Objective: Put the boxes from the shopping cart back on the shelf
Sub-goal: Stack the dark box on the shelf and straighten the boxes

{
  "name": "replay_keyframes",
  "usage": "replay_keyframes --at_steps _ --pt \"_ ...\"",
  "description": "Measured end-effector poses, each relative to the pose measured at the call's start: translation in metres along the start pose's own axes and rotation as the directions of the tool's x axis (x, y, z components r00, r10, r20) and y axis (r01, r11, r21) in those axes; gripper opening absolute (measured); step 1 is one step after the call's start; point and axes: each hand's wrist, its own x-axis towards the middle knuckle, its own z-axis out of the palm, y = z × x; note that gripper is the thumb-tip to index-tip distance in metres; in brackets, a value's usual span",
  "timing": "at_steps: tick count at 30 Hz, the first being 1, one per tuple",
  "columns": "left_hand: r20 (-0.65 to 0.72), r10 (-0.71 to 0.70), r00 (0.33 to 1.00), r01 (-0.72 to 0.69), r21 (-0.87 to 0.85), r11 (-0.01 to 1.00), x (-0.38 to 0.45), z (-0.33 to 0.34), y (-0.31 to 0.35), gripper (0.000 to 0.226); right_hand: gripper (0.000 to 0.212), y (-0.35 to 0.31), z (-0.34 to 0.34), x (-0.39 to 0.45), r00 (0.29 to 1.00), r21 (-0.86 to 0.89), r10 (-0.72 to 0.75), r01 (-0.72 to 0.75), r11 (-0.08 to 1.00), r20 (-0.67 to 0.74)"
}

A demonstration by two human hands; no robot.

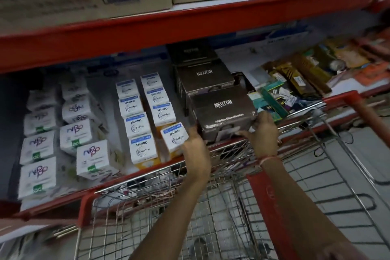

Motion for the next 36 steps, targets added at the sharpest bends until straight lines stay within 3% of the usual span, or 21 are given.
replay_keyframes --at_steps 2,4,6,7,9,11,13,15,17,22,28,33,36 --pt "0.055 0.081 0.995 -0.087 0.107 0.990 -0.010 -0.016 0.008 0.046 0.046 -0.008 -0.002 -0.002 0.999 -0.093 0.041 -0.041 0.995 -0.002" --pt "0.116 0.170 0.979 -0.184 0.123 0.975 -0.026 -0.047 0.011 0.053 0.040 -0.033 -0.010 -0.013 0.988 -0.157 0.025 -0.048 0.986 -0.150" --pt "0.110 0.213 0.971 -0.227 0.132 0.965 -0.042 -0.093 -0.001 0.050 0.046 -0.078 -0.012 -0.039 0.953 -0.088 -0.082 0.059 0.994 -0.292" --pt "0.067 0.225 0.972 -0.233 0.162 0.959 -0.047 -0.118 -0.014 0.047 0.047 -0.105 -0.008 -0.056 0.952 -0.039 -0.171 0.167 0.985 -0.253" --pt "-0.018 0.241 0.970 -0.227 0.275 0.934 -0.051 -0.163 -0.052 0.050 0.045 -0.155 0.010 -0.088 0.914 0.091 -0.406 0.405 0.910 -0.005" --pt "-0.049 0.253 0.966 -0.192 0.519 0.833 -0.046 -0.198 -0.095 0.076 0.054 -0.197 0.035 -0.110 0.777 0.173 -0.570 0.543 0.822 0.268" --pt "-0.041 0.244 0.969 -0.149 0.689 0.709 -0.040 -0.224 -0.125 0.092 0.068 -0.224 0.059 -0.121 0.677 0.152 -0.609 0.608 0.780 0.413" --pt "0.034 0.143 0.989 -0.117 0.769 0.629 -0.037 -0.240 -0.138 0.083 0.077 -0.236 0.077 -0.125 0.652 0.091 -0.564 0.610 0.787 0.507" --pt "0.081 0.047 0.996 -0.093 0.803 0.589 -0.034 -0.250 -0.146 0.076 0.082 -0.240 0.090 -0.130 0.652 0.036 -0.521 0.605 0.795 0.550" --pt "0.082 0.084 0.993 -0.116 0.791 0.601 -0.031 -0.249 -0.161 0.074 0.095 -0.242 0.114 -0.143 0.721 0.053 -0.426 0.478 0.877 0.546" --pt "0.126 0.070 0.990 -0.141 0.758 0.637 -0.035 -0.255 -0.164 0.076 0.077 -0.247 0.117 -0.164 0.786 0.194 -0.407 0.358 0.913 0.465" --pt "0.065 0.062 0.996 -0.090 0.762 0.641 -0.033 -0.252 -0.157 0.079 0.092 -0.242 0.114 -0.161 0.777 0.178 -0.392 0.351 0.919 0.493" --pt "0.039 0.186 0.982 -0.148 0.768 0.623 -0.036 -0.235 -0.145 0.092 0.074 -0.219 0.087 -0.142 0.852 0.164 -0.344 0.303 0.939 0.396"
